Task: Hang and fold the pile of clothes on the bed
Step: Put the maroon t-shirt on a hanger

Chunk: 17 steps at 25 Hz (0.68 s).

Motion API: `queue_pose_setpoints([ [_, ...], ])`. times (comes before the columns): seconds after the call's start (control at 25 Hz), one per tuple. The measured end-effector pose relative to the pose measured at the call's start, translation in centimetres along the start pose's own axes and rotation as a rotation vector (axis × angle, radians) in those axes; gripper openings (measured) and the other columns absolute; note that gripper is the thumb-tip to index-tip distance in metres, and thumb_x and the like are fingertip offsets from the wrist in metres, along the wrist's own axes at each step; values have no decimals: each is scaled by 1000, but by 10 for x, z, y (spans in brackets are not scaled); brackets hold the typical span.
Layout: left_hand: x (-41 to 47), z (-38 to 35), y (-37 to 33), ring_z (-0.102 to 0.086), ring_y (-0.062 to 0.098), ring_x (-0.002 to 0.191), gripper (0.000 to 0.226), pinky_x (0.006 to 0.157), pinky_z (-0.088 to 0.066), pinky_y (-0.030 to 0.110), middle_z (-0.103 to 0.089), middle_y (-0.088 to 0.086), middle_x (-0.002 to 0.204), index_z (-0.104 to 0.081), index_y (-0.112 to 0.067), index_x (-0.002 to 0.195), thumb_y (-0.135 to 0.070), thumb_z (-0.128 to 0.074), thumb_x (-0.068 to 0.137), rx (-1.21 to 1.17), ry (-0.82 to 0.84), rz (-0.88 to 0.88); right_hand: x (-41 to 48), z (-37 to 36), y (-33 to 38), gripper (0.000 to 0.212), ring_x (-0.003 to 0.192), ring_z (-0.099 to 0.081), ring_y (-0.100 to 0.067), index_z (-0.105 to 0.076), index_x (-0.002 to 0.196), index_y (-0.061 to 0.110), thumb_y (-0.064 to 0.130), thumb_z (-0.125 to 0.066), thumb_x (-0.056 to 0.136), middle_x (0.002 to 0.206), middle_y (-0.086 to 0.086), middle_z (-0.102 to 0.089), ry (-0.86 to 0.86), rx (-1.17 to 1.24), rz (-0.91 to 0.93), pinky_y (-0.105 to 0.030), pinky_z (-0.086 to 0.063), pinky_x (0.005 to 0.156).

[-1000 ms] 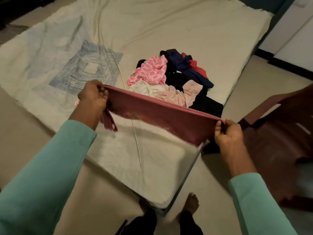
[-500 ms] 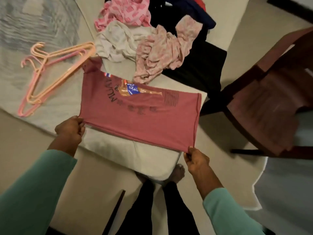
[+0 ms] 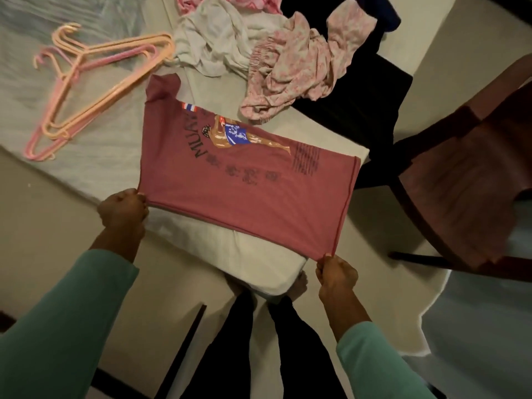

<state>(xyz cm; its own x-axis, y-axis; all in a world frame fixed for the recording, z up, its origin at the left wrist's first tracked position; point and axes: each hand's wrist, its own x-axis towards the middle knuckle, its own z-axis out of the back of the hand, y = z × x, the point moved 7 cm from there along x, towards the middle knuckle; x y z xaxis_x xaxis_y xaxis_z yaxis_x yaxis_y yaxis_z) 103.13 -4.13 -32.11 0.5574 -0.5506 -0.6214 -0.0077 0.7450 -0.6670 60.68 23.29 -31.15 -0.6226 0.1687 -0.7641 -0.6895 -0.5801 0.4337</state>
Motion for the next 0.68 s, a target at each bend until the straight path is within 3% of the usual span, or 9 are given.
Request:
queue_pose_setpoints([
  [0.12, 3, 5, 1, -60, 21, 63, 15, 64, -55, 32, -66, 12, 90, -66, -20, 81, -7, -72, 85, 60, 33, -32, 10, 0, 7, 13, 74, -61, -29, -60, 86, 5, 5, -72, 90, 112, -27, -70, 21, -168, -16, -38, -52, 68],
  [0.16, 5, 8, 1, -65, 25, 70, 12, 72, -59, 35, -70, 12, 92, -66, -21, 80, -12, -75, 81, 100, 38, -26, 11, -1, 12, 26, 93, -63, -35, -60, 104, 0, 11, -76, 86, 129, -28, -63, 14, -265, -37, -43, -54, 81],
  [0.2, 8, 11, 3, -71, 30, 80, 11, 82, -62, 41, -73, 12, 95, -68, -21, 81, -18, -78, 77, 133, 36, -18, 9, -3, 20, 53, 115, -59, -41, -53, 127, -1, 18, -78, 84, 144, -29, -52, -4, -402, -34, -49, -50, 96],
  [0.24, 9, 13, 4, -73, 34, 91, 18, 90, -62, 46, -76, 12, 100, -71, -21, 87, -25, -80, 72, 168, 32, -10, 4, -6, 33, 71, 130, -51, -45, -42, 144, 3, 24, -76, 85, 152, -28, -42, -29, -526, 37, -52, -45, 106],
  [0.28, 6, 15, 3, -73, 36, 100, 29, 95, -60, 49, -76, 11, 105, -74, -21, 96, -33, -83, 71, 206, 42, -16, -2, -14, 49, 74, 132, -50, -46, -39, 149, 10, 28, -74, 87, 151, -27, -43, -41, -601, 187, -52, -45, 108],
  [0.4, -19, 17, -19, -64, 24, 104, 41, 94, -52, 36, -68, 1, 114, -68, -19, 123, -37, -79, 88, 338, 66, -151, -46, -76, 95, 44, 115, -61, -34, -54, 134, 20, 28, -67, 93, 132, -12, -60, 180, -710, 715, -53, -53, 102],
  [0.52, -28, 11, -40, -62, 18, 106, 41, 89, -49, 35, -65, -3, 117, -64, -21, 129, -39, -74, 93, 410, 69, -280, -93, -161, 115, 29, 109, -61, -23, -60, 124, 23, 21, -64, 95, 122, 0, -63, 493, -858, 970, -51, -56, 94],
  [0.68, -15, -1, -67, -64, 17, 110, 41, 89, -48, 33, -67, -5, 121, -63, -24, 129, -43, -72, 94, 404, 10, -340, -156, -284, 132, 25, 110, -62, -29, -66, 119, 14, 16, -63, 95, 117, -7, -66, 839, -974, 1311, -45, -51, 96],
])
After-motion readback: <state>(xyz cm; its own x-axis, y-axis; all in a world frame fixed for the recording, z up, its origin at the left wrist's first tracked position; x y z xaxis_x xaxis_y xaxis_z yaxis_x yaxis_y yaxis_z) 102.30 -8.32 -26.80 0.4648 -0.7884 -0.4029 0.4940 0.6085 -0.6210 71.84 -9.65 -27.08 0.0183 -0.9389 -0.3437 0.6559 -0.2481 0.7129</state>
